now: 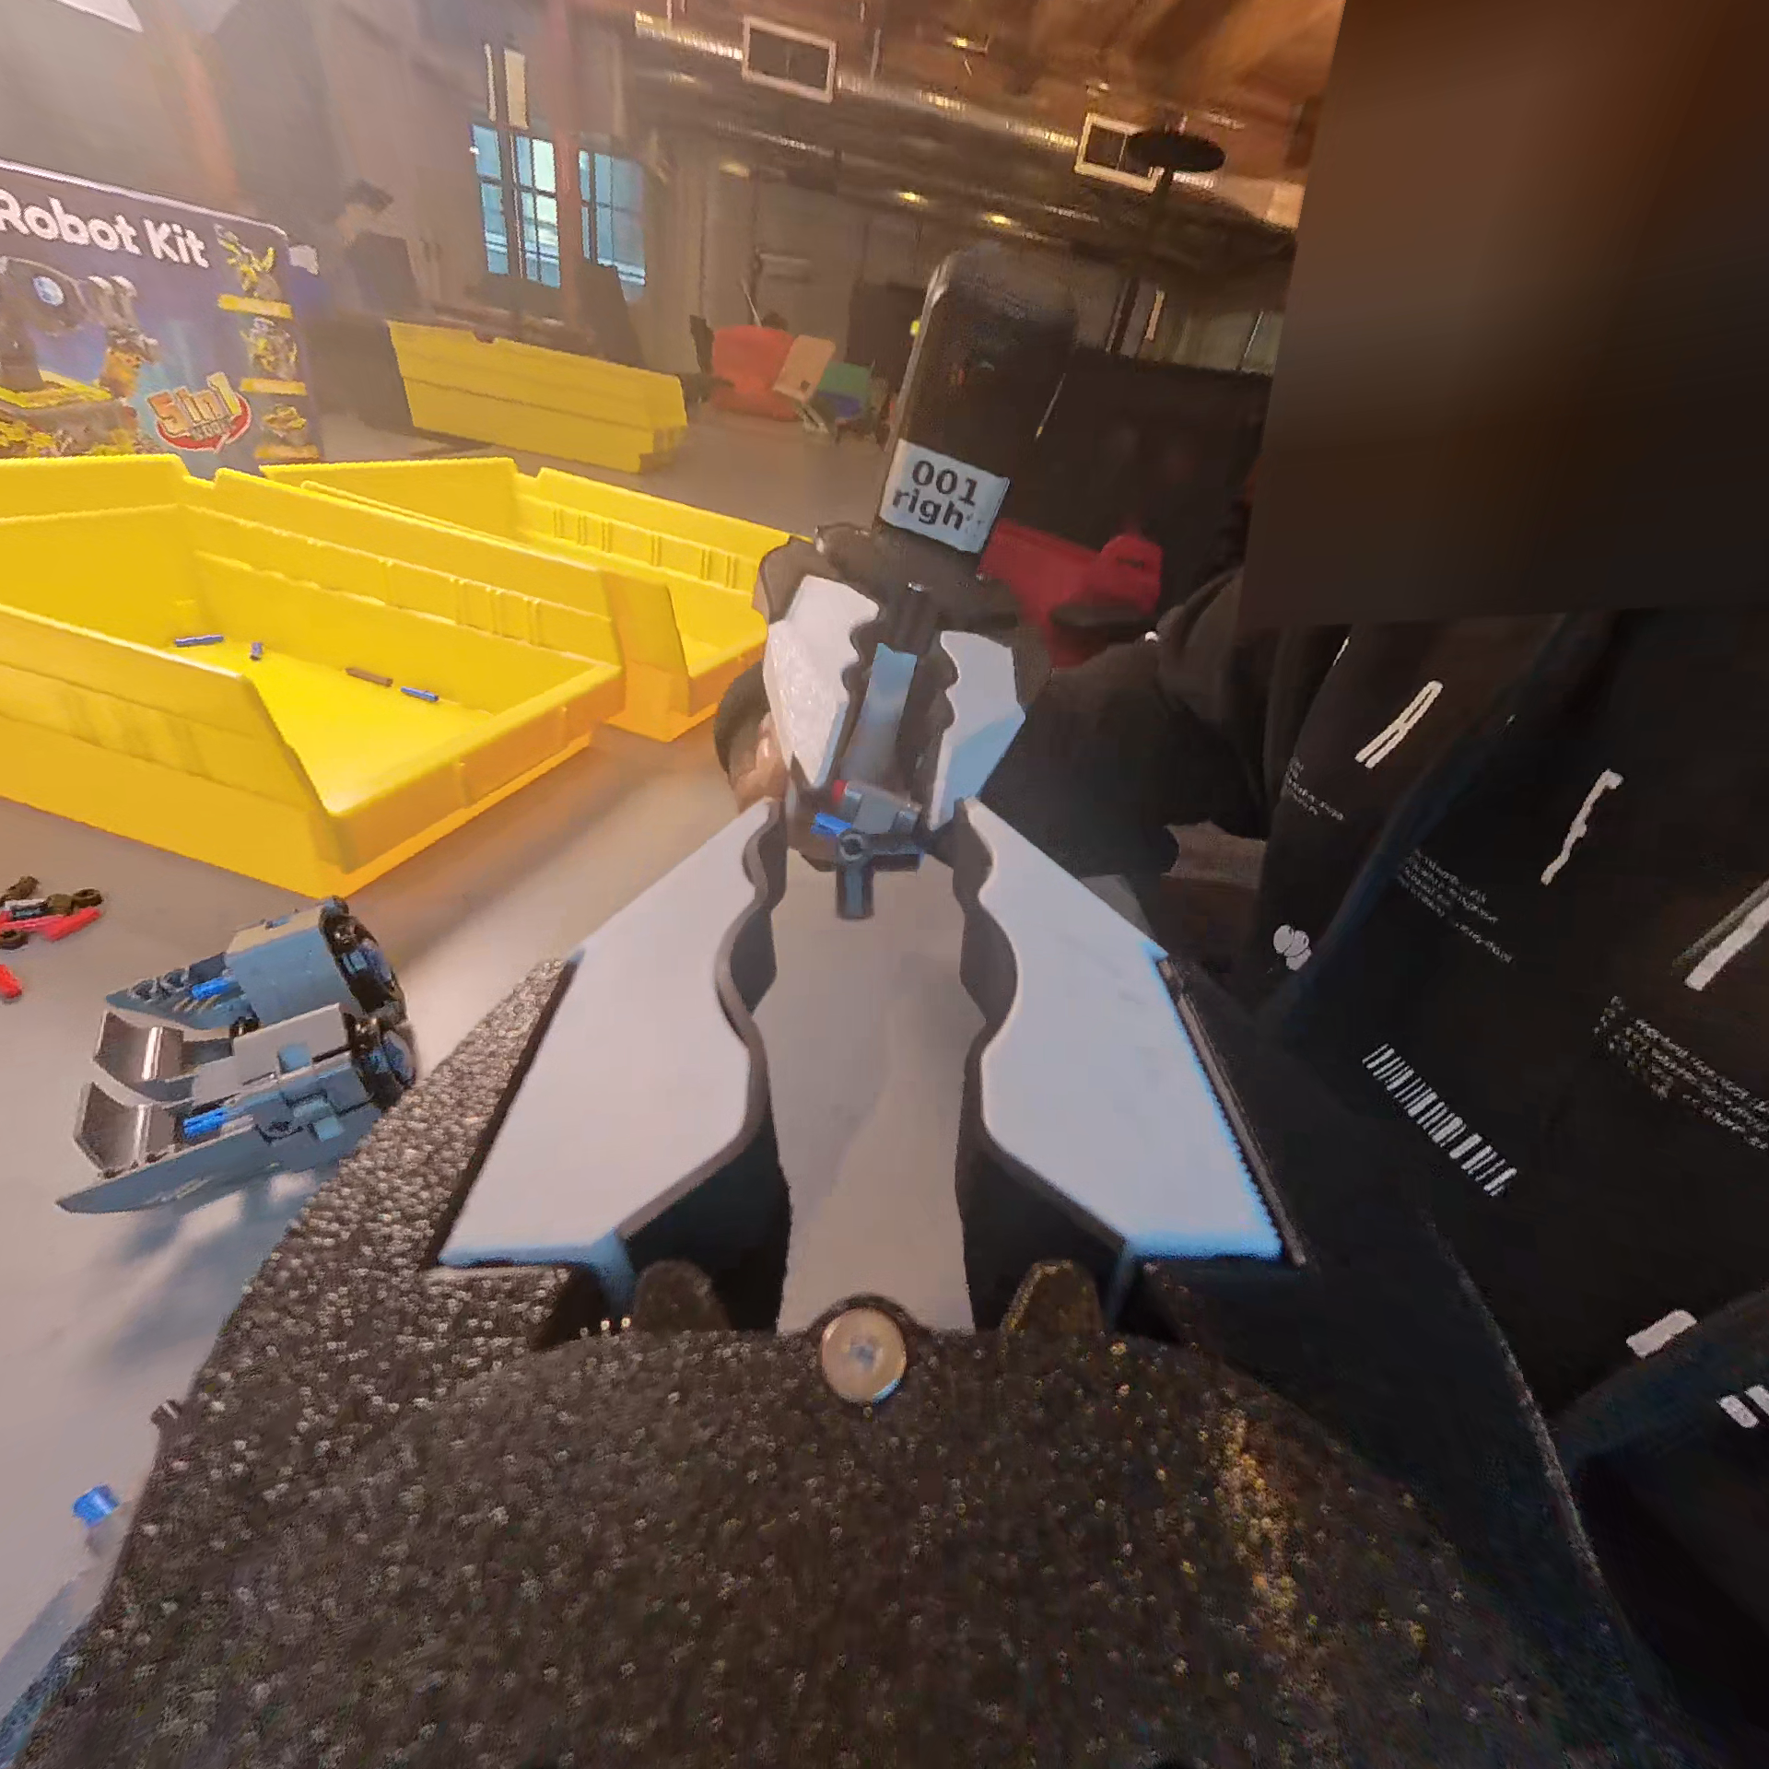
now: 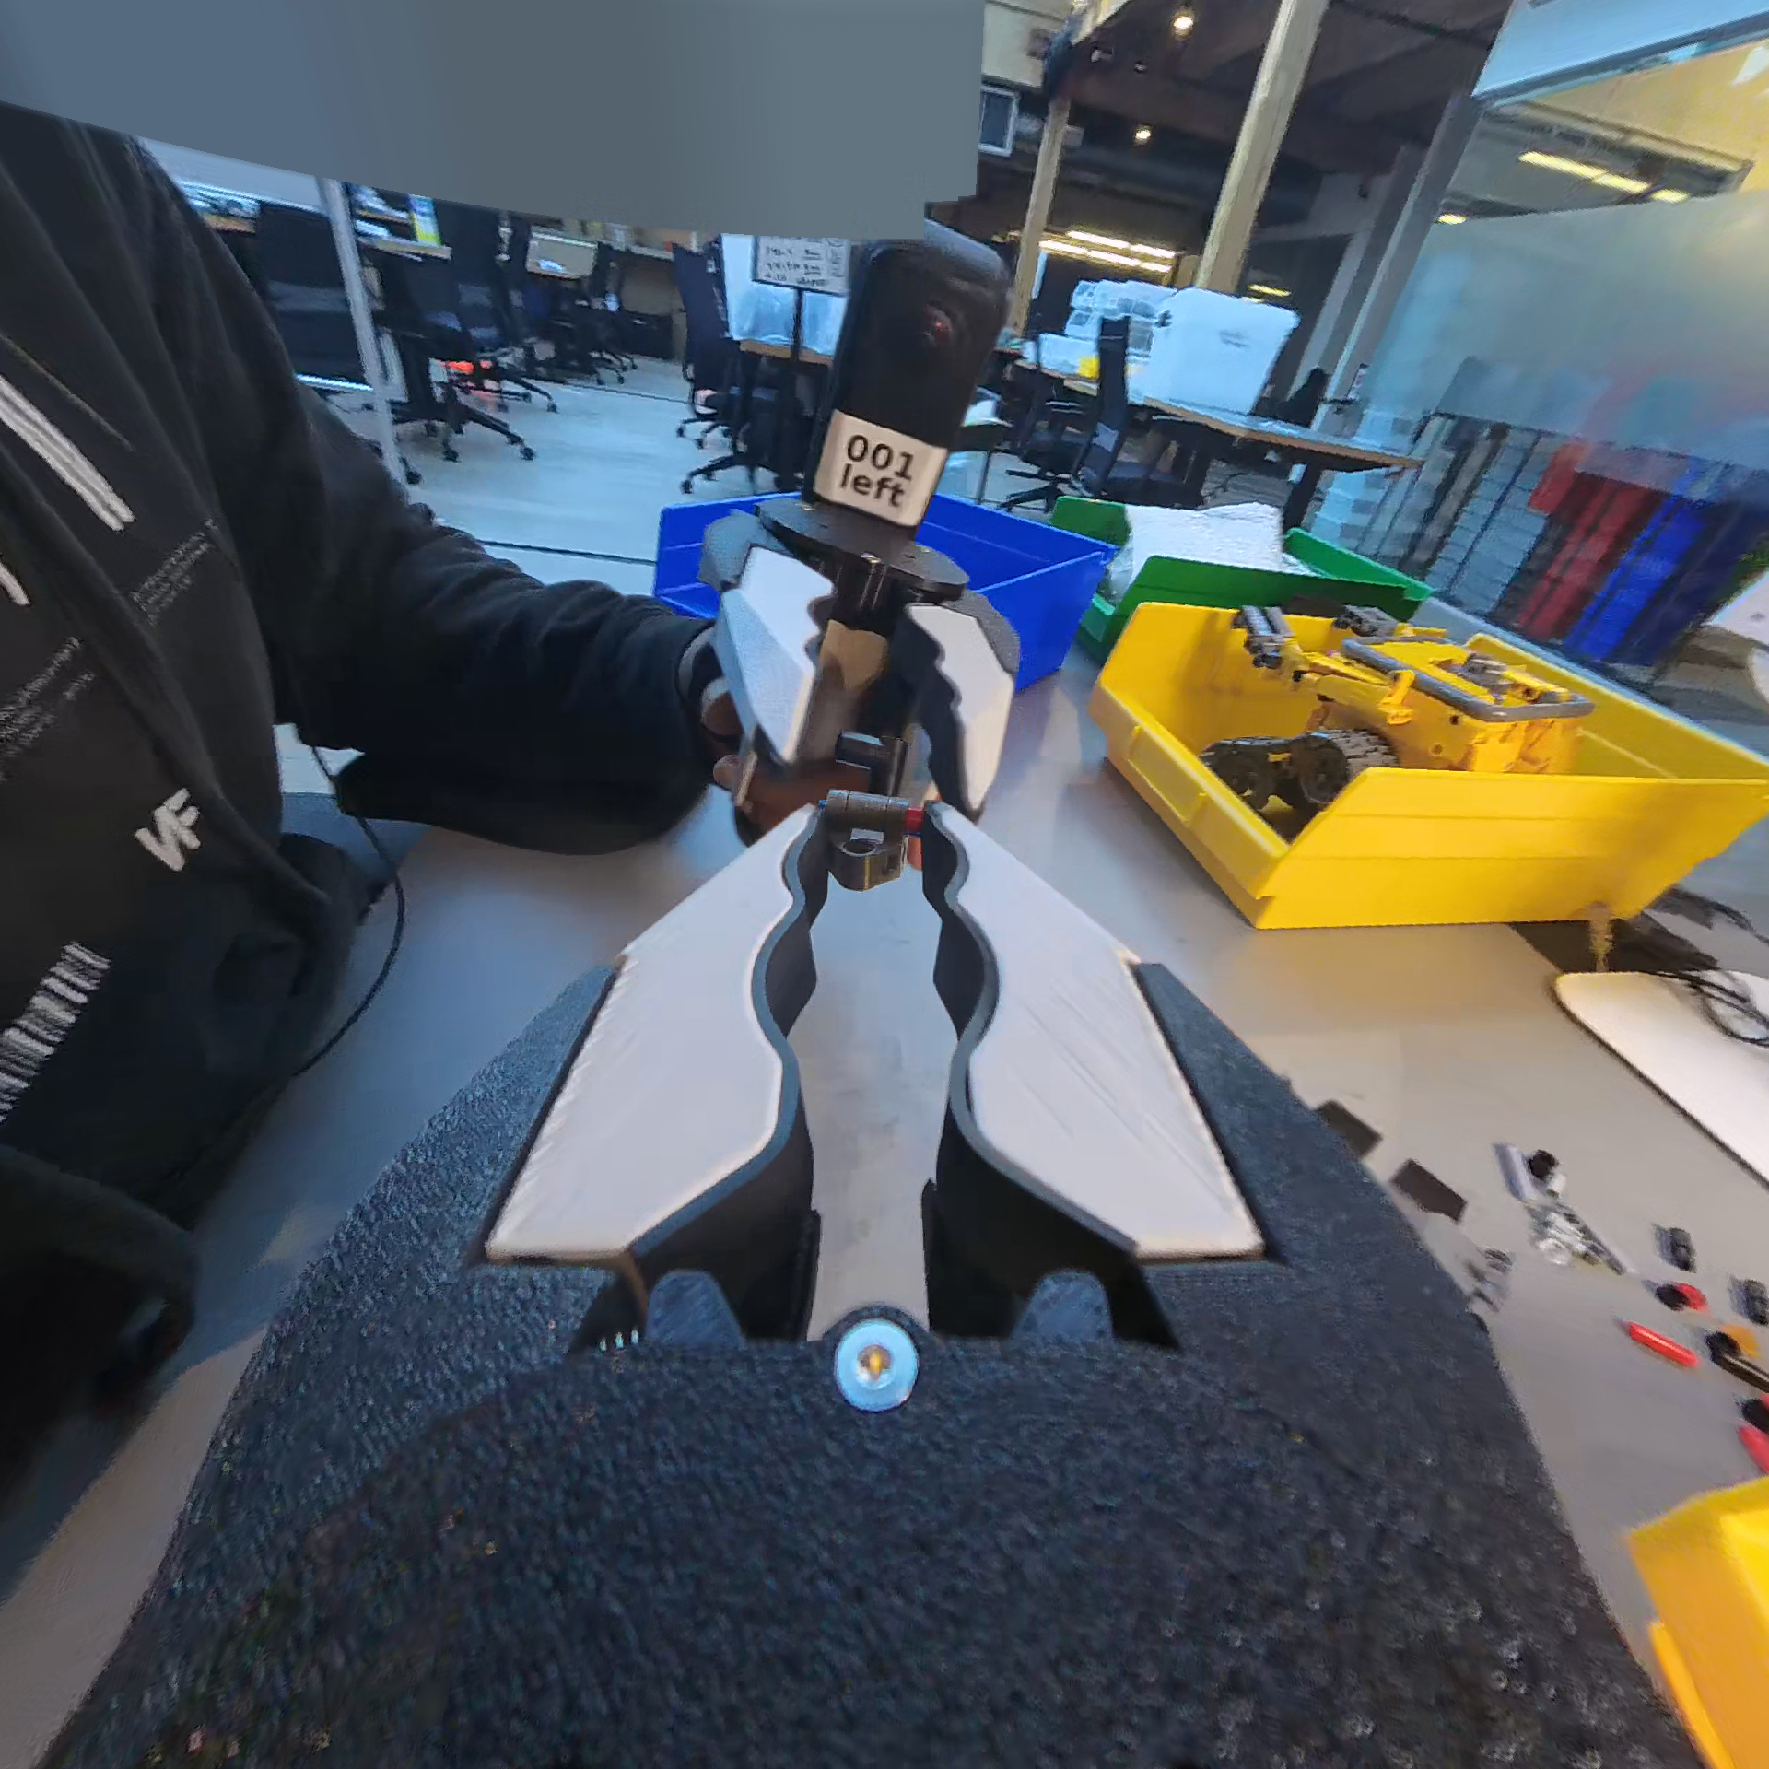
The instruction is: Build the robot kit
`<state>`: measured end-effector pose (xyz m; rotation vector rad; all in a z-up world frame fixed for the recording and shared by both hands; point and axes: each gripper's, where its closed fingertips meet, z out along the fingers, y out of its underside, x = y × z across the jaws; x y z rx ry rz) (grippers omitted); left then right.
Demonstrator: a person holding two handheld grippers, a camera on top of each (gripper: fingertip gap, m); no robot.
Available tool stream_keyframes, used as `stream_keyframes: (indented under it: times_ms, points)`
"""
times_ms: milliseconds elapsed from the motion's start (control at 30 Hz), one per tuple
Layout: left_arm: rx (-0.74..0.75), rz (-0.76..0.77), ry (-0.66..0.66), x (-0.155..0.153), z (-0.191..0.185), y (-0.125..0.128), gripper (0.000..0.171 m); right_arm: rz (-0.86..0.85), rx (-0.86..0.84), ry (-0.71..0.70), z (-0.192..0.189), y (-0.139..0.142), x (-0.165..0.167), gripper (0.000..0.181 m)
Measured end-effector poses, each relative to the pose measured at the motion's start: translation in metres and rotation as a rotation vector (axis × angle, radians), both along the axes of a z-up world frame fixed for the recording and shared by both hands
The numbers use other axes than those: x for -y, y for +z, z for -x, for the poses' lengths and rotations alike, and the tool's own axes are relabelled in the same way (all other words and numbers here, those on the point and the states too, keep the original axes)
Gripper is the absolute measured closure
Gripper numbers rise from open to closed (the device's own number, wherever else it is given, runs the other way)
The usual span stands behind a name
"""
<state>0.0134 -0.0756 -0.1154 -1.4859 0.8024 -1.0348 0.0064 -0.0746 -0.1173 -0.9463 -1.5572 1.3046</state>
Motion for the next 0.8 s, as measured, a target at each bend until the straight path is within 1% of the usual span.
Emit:
stream_keyframes:
  times_ms: [67, 200, 267, 333, 400, 500, 567, 633, 667, 800]
  points:
    - [-0.031, -0.008, -0.017, 0.003, -0.003, -0.003, 0.146, 0.018, 0.02, 0.031, -0.001, -0.003, 0.004, 0.164]
    - [-0.083, -0.009, -0.052, 0.009, -0.005, -0.008, 0.146, 0.029, 0.034, 0.081, -0.005, -0.006, 0.01, 0.163]
    - [-0.078, 0.013, -0.07, 0.011, -0.003, -0.01, 0.144, 0.026, 0.028, 0.094, -0.007, -0.006, 0.011, 0.163]
    - [-0.041, 0.055, -0.081, 0.009, -0.001, -0.009, 0.142, -0.008, 0.024, 0.093, -0.009, -0.006, 0.009, 0.163]
    - [0.003, 0.144, -0.121, 0.009, -0.002, -0.012, 0.136, -0.098, 0.029, 0.086, -0.01, -0.01, 0.01, 0.163]
    - [0.11, 0.289, -0.188, 0.009, -0.006, -0.016, 0.137, -0.234, 0.005, 0.071, -0.011, -0.013, 0.015, 0.163]
    - [0.178, 0.384, -0.25, 0.012, -0.011, -0.018, 0.14, -0.304, -0.01, 0.062, -0.012, -0.014, 0.016, 0.163]
    - [0.249, 0.458, -0.302, 0.014, -0.015, -0.017, 0.152, -0.354, -0.013, 0.064, -0.014, -0.016, 0.017, 0.163]
    - [0.27, 0.493, -0.322, 0.014, -0.017, -0.018, 0.154, -0.371, -0.013, 0.072, -0.016, -0.017, 0.018, 0.163]
    - [0.345, 0.557, -0.327, 0.009, -0.018, -0.017, 0.157, -0.374, -0.016, 0.06, -0.017, -0.017, 0.015, 0.163]
